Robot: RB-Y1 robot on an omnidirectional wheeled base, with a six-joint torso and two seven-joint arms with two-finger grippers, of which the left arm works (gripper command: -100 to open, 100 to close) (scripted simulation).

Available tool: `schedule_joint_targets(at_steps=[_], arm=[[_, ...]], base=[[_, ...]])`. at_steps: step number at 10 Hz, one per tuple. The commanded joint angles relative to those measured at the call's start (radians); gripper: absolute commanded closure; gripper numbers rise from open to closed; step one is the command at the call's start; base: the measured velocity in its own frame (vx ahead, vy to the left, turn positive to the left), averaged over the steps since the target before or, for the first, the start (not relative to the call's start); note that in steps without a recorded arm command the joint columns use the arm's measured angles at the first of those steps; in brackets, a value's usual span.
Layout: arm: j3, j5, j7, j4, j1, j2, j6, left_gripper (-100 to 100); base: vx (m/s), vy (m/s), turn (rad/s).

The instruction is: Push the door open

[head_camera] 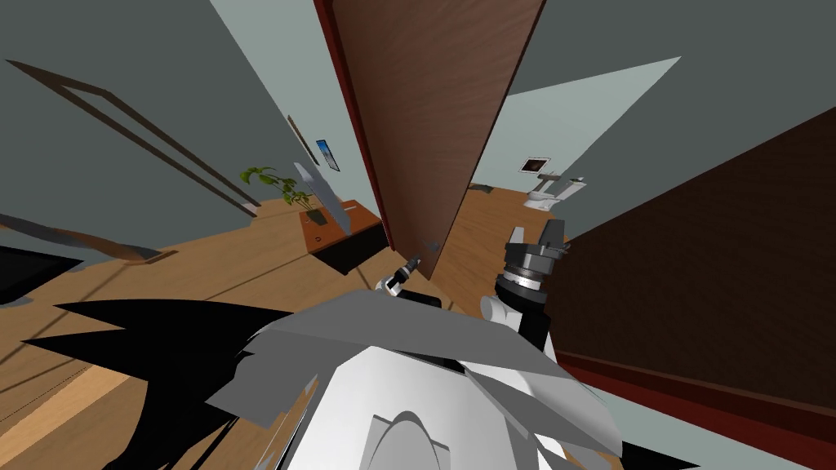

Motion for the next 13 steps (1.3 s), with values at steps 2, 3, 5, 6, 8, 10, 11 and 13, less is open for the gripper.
schedule_joint_targets(at_steps=[2, 3, 5, 6, 8, 10, 11, 13], arm=[[0.004, 0.001, -0.003, 0.006, -0.001, -0.001, -0.002, -100], [0.005, 0.002, -0.004, 0.008, -0.001, -0.002, -0.002, -100], [0.011, 0.004, -0.01, 0.015, -0.002, -0.006, -0.005, -100], [0.015, 0.004, -0.013, 0.018, -0.003, -0.009, -0.006, -100], [0.02, 0.006, -0.018, 0.024, -0.004, -0.016, -0.008, -100], [0.021, 0.006, -0.018, 0.026, -0.004, -0.018, -0.009, -100], [0.021, 0.006, -0.018, 0.026, -0.004, -0.018, -0.009, 100], [0.021, 0.006, -0.018, 0.026, -0.004, -0.018, -0.009, 100]], base=[[0.081, -0.002, -0.03], [0.186, -0.086, -0.027], [0.173, -0.095, -0.031], [0.184, -0.124, -0.037], [0.194, -0.094, -0.029], [0.14, -0.055, -0.013], [-0.011, 0.004, 0.004], [-0.02, 0.012, -0.018]])
